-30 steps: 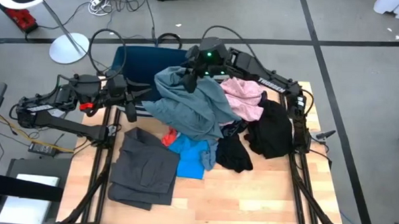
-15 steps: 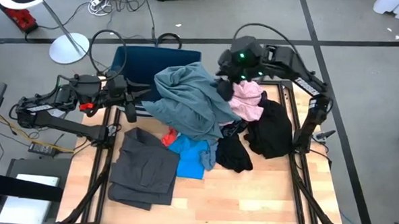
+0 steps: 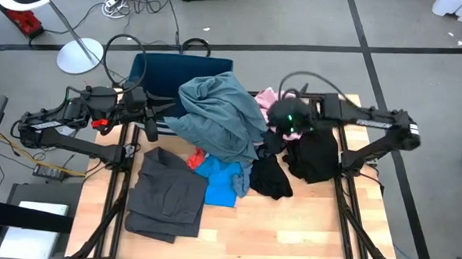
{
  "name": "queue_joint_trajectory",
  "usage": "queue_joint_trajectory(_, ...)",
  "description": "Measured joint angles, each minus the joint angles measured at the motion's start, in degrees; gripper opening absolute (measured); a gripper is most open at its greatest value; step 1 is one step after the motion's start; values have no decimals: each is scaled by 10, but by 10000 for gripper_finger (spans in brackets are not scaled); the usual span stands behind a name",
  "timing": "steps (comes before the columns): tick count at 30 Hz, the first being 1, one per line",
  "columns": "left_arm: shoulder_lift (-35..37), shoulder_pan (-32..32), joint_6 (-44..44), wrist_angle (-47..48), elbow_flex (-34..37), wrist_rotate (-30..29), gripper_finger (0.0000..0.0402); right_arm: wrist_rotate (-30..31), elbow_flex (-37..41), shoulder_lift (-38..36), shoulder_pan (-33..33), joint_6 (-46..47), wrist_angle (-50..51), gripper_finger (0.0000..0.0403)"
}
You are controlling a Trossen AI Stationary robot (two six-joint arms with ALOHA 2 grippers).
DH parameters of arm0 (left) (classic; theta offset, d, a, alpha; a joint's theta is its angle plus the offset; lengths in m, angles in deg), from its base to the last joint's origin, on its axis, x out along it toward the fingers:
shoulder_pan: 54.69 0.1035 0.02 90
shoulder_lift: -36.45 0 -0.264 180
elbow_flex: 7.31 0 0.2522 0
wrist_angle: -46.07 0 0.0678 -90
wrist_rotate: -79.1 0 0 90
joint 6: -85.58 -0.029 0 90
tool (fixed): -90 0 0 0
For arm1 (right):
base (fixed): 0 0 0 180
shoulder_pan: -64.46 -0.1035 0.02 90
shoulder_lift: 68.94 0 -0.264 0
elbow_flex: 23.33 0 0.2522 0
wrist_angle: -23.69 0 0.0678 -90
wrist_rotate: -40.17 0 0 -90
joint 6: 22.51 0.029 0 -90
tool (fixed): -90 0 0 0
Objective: Sort clothes
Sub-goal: Put the blue pants into the blue laundry bin
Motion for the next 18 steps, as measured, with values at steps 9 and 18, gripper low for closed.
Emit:
queue_joint_trajectory(9,0,0,5,0,0,0,80,13,255,-9,-30,-22,-282,246)
queue_joint_trajectory(18,0,0,19,2,0,0,80,52,314,77,-8,-110,-528,258)
